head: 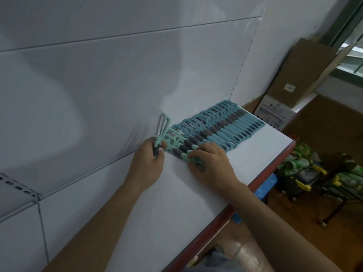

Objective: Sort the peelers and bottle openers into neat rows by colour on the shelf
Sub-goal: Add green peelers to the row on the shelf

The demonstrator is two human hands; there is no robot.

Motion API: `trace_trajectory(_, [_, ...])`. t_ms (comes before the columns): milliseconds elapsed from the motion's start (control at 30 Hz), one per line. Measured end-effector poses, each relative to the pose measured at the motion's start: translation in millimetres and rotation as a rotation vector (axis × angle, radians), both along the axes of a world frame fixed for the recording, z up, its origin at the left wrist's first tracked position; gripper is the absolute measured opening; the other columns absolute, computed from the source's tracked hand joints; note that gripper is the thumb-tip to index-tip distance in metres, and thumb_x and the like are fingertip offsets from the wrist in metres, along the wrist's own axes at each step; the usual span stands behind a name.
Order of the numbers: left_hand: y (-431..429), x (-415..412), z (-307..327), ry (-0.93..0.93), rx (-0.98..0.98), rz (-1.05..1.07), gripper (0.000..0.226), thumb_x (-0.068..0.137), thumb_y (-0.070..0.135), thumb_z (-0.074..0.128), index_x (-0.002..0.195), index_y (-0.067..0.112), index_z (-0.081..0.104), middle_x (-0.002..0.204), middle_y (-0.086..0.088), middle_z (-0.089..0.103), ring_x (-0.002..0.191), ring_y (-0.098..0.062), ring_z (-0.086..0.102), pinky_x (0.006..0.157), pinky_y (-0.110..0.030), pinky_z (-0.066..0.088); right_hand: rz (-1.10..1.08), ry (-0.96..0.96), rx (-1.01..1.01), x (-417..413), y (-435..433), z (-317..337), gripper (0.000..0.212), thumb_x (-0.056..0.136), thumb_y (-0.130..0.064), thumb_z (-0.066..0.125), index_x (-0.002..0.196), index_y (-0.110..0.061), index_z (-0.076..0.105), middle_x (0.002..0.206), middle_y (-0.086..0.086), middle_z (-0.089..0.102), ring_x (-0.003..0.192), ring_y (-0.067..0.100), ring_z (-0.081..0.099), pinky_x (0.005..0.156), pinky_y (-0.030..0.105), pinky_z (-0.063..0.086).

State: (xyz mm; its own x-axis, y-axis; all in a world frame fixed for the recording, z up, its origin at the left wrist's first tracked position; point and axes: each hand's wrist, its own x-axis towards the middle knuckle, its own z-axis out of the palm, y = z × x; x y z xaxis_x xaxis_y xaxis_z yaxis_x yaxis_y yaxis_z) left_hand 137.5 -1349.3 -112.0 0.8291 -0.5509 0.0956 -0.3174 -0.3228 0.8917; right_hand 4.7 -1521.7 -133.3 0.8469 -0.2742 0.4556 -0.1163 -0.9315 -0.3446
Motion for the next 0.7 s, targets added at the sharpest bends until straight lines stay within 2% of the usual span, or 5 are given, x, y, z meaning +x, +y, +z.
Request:
trace_trajectory(133, [-6.7,-3.4,4.7,-0.088,0.042,-0.046,0.026,0.093,0.003,0.058,0.096,0.028,0.061,0.103,0.003,0.063,0.086,0.005,0.056,0.068,0.0,0.035,0.026,0.011,-0.007,-1.7,0.8,3.2,0.02,0.091,-0.035,0.069,0.104,-0.021,0.076,0.095,-0.004,0.063,0.085,0.018,0.055,0.075,0.038,0.05])
trace_trajectory(267, [-12.9,-3.3,6.8,-0.123,0.098,-0.101,0.016,0.097,0.012,0.058,0.098,0.027,0.062,0.094,0.004,0.061,0.082,-0.01,0.057,0.074,-0.028,0.044,0.004,-0.018,0.039,-2.3,3.4,6.7,0.016,0.091,-0.022,0.069,0.104,-0.015,0.076,0.095,-0.001,0.065,0.086,0.017,0.056,0.076,0.032,0.052])
trace_trajectory(367, [-14.8,-3.6,7.0,-0.15,0.117,-0.091,0.011,0.097,0.014,0.057,0.101,0.023,0.063,0.098,0.001,0.064,0.087,-0.021,0.06,0.078,-0.036,0.048,0.009,-0.021,0.036,-0.3,6.4,6.6,0.014,0.092,-0.02,0.068,0.102,-0.014,0.076,0.092,0.0,0.064,0.083,0.016,0.054,0.072,0.033,0.053])
trace_trajectory(567, [-13.9,-3.2,4.9,-0.119,0.09,-0.08,0.01,0.1,0.019,0.057,0.099,0.025,0.065,0.09,0.005,0.066,0.082,-0.011,0.063,0.074,-0.032,0.05,-0.191,-0.146,0.071,-0.9,-3.5,1.5,0.014,0.09,-0.003,0.066,0.096,-0.012,0.076,0.095,0.002,0.066,0.087,0.021,0.057,0.075,0.04,0.052])
trace_trajectory(700, [-14.9,-1.8,3.3,-0.061,0.094,-0.094,0.011,0.1,0.023,0.056,0.103,0.025,0.066,0.087,0.006,0.067,0.079,-0.007,0.062,0.069,-0.027,0.047,-0.275,-0.104,0.129,-2.0,-4.1,4.9,0.02,0.089,0.0,0.064,0.099,-0.012,0.076,0.095,0.002,0.068,0.087,0.02,0.056,0.076,0.039,0.053])
